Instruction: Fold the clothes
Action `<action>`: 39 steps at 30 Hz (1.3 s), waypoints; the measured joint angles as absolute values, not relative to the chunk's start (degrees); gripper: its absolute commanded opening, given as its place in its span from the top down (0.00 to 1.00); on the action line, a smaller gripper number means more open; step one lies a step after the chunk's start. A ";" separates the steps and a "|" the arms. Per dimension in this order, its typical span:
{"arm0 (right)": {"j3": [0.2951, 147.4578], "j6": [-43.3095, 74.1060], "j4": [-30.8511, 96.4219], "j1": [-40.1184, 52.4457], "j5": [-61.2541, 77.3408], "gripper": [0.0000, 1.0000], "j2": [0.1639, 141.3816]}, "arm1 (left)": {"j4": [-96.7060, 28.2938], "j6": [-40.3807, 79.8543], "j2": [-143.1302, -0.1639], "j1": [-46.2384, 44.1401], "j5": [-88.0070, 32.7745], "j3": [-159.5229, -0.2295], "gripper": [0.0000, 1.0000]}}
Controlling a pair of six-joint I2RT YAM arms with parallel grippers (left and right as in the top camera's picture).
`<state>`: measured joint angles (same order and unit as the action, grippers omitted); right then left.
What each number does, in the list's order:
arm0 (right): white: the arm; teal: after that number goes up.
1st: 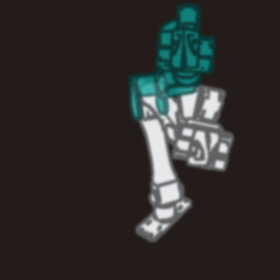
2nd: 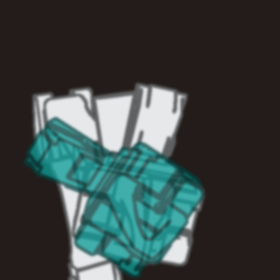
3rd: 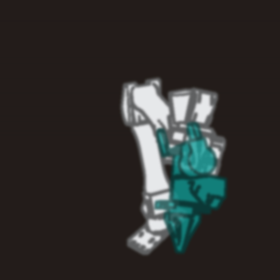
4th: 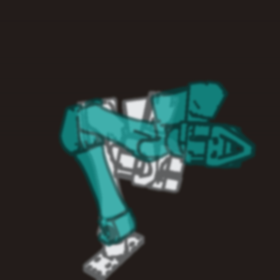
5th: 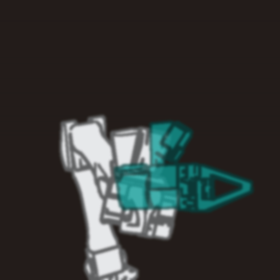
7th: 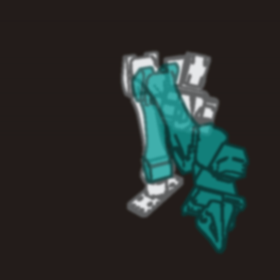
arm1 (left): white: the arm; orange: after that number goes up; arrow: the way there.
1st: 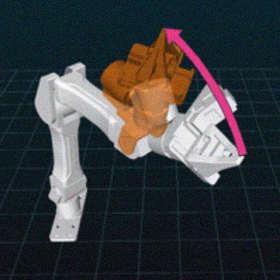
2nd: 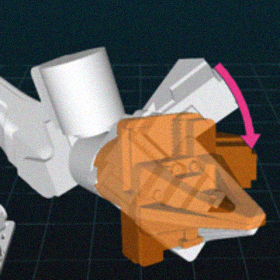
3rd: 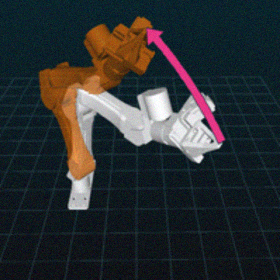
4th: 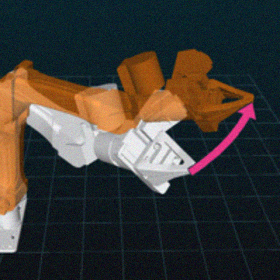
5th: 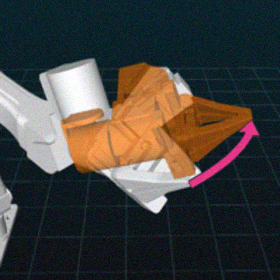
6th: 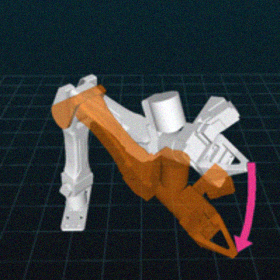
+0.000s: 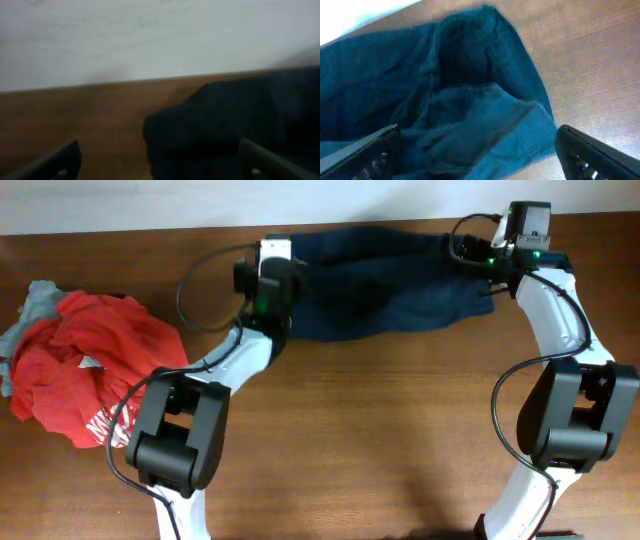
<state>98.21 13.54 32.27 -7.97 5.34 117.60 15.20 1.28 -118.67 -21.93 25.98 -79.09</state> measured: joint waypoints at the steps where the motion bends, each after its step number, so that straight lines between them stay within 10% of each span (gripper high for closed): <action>1: 98.21 13.54 33.08 -8.01 5.34 0.01 117.60 | 12.27 1.23 -118.67 -21.93 25.98 -80.93 0.01; 11: 100.25 9.54 43.53 -8.10 5.65 0.01 112.01 | -23.42 0.86 -118.67 -22.06 20.58 -102.26 0.01; 14: 102.50 6.90 47.33 -8.10 6.15 0.05 106.32 | -28.86 -0.14 -118.67 -22.06 13.98 -104.40 0.29; 16: 103.57 5.45 50.33 -7.88 6.50 0.27 104.36 | -31.88 -0.78 -118.67 -22.06 10.52 -104.51 0.70; 20: 103.59 3.16 54.85 -6.94 6.87 0.93 104.51 | -35.99 -0.80 -118.67 -22.17 4.34 -104.51 0.99; 39: 101.89 2.33 28.32 2.81 8.45 0.96 124.44 | -13.43 -1.32 -129.54 -25.12 0.47 -104.66 0.99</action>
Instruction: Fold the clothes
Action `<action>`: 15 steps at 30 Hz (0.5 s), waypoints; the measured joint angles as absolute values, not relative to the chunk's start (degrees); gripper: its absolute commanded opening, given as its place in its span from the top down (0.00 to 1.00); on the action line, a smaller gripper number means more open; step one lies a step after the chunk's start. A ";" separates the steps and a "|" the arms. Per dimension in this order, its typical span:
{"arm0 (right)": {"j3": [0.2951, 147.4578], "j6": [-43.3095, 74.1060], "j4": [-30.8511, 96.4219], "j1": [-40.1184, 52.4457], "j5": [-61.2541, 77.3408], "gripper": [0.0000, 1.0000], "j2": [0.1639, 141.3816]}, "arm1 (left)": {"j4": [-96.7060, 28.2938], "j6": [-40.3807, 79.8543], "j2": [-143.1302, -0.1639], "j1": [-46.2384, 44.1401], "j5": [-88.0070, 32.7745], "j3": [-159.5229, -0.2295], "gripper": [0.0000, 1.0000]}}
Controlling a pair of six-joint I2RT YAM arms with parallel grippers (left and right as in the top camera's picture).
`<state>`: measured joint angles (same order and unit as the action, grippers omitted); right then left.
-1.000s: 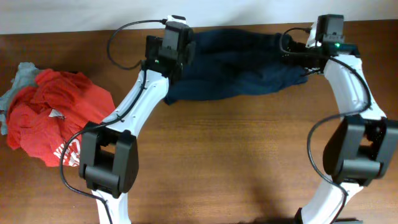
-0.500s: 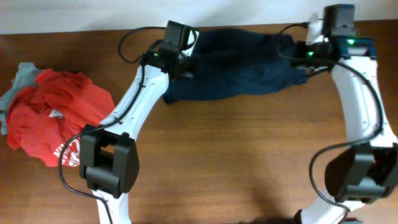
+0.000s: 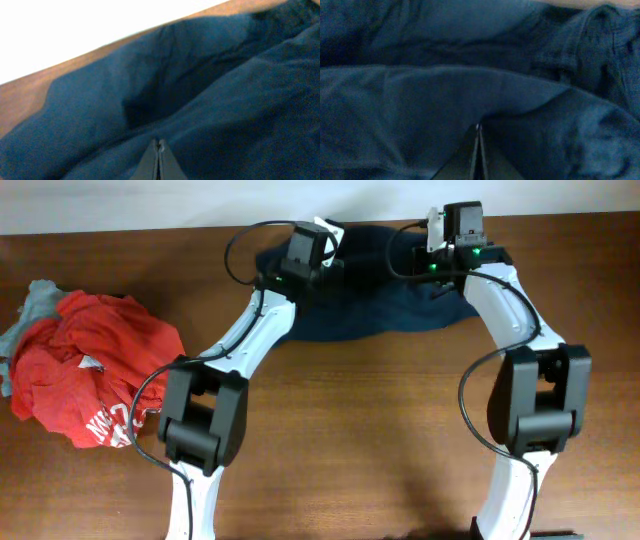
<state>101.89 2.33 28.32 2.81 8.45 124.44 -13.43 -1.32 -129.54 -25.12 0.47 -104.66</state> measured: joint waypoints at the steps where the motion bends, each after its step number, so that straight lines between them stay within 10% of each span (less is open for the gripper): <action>1: 101.86 2.35 27.16 2.83 8.47 0.96 125.43 | -10.44 -1.32 -130.98 -25.12 0.64 -104.75 0.99; 15: 101.86 2.35 24.73 2.83 6.90 0.96 131.98 | -0.60 -1.32 -143.09 -25.23 6.92 -104.90 0.97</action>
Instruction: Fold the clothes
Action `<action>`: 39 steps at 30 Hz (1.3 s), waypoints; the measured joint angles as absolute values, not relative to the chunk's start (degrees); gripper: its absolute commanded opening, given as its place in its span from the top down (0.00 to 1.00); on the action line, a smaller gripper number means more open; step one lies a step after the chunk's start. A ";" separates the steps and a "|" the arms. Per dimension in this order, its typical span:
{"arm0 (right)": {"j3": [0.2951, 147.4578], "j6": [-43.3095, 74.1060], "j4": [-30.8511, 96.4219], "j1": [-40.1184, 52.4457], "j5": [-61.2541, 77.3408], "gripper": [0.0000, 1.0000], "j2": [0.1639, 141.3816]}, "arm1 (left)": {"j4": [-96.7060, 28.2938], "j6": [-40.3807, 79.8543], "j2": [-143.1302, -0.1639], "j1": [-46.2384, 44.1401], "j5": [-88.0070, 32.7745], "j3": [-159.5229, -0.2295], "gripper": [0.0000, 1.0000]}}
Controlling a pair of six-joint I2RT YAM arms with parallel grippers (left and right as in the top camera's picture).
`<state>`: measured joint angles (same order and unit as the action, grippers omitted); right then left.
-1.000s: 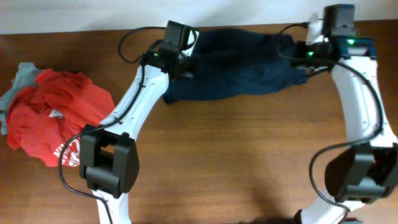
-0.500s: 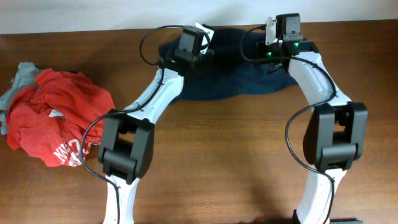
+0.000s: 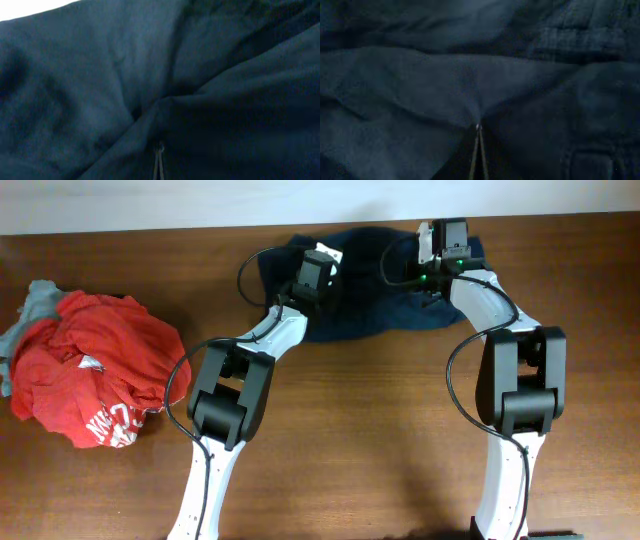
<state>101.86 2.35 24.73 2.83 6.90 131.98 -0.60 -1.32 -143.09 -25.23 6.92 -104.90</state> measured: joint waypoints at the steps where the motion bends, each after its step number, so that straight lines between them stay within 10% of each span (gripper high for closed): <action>1: 101.86 2.31 25.34 2.83 6.90 0.96 132.07 | -1.39 -1.30 -143.09 -25.26 7.05 -104.99 0.80; 4: 101.86 2.33 26.65 2.83 6.90 0.95 132.27 | -6.17 -1.48 -142.74 -25.28 7.38 -106.17 0.28; 8: 101.86 2.33 28.01 2.83 6.90 0.94 132.29 | -17.89 -0.67 -139.61 -24.67 8.27 -107.33 0.01; 29: 102.74 2.44 63.40 2.98 18.46 0.96 131.46 | -55.29 -0.43 -113.40 -20.93 8.12 -109.73 0.01; 39: 101.84 6.52 70.57 2.00 18.87 0.82 112.33 | -49.06 -0.43 -113.40 -20.93 3.81 -101.69 0.03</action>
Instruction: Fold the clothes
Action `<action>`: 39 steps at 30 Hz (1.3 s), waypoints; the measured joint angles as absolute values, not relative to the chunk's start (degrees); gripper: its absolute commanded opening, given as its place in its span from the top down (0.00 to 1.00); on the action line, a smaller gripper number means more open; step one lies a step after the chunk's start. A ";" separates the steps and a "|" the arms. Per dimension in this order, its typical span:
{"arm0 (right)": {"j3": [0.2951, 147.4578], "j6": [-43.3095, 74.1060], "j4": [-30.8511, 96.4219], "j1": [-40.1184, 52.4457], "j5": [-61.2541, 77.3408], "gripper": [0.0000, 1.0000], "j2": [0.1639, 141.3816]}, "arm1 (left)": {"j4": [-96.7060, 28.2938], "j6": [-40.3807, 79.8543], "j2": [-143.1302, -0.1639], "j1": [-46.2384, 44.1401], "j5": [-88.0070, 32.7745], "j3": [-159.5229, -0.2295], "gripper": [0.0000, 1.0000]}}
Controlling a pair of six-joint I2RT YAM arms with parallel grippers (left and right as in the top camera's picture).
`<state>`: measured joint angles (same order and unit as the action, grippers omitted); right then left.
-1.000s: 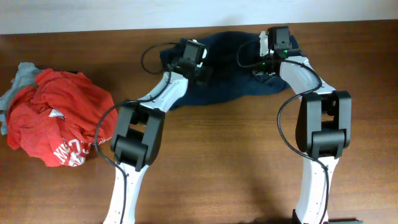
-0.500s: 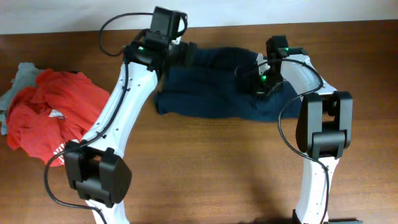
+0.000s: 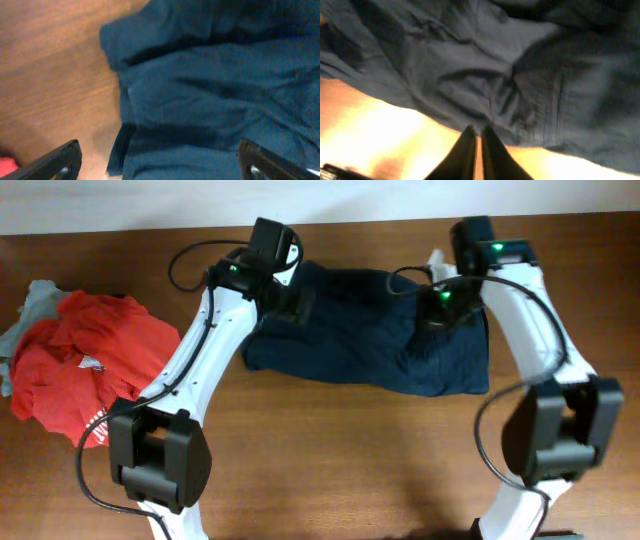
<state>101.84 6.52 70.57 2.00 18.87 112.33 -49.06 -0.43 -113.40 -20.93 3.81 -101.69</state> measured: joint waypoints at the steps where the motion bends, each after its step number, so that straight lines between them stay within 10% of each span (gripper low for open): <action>1: 101.84 7.03 72.53 1.10 18.65 0.81 110.91 | -47.35 -0.43 -113.40 -20.93 3.62 -100.55 0.04; 5: 101.86 7.64 77.41 -3.60 18.24 0.74 110.00 | -39.42 -0.43 -113.49 -20.93 3.14 -95.61 0.11; 8: 101.80 6.35 76.14 -8.80 17.78 0.34 110.02 | -33.50 -0.40 -114.74 -20.93 3.14 -93.58 0.18; 10: 101.80 4.91 74.15 -10.81 17.41 0.28 110.02 | -29.50 -0.49 -116.38 -20.93 3.11 -93.30 0.20; 39: 101.78 -3.22 66.92 -13.63 15.57 0.39 119.55 | -18.83 -2.63 -125.05 -20.69 9.13 -92.88 0.25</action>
<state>101.78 -3.22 66.92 -13.63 15.57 119.55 -18.83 -2.63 -125.05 -20.69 9.13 -92.88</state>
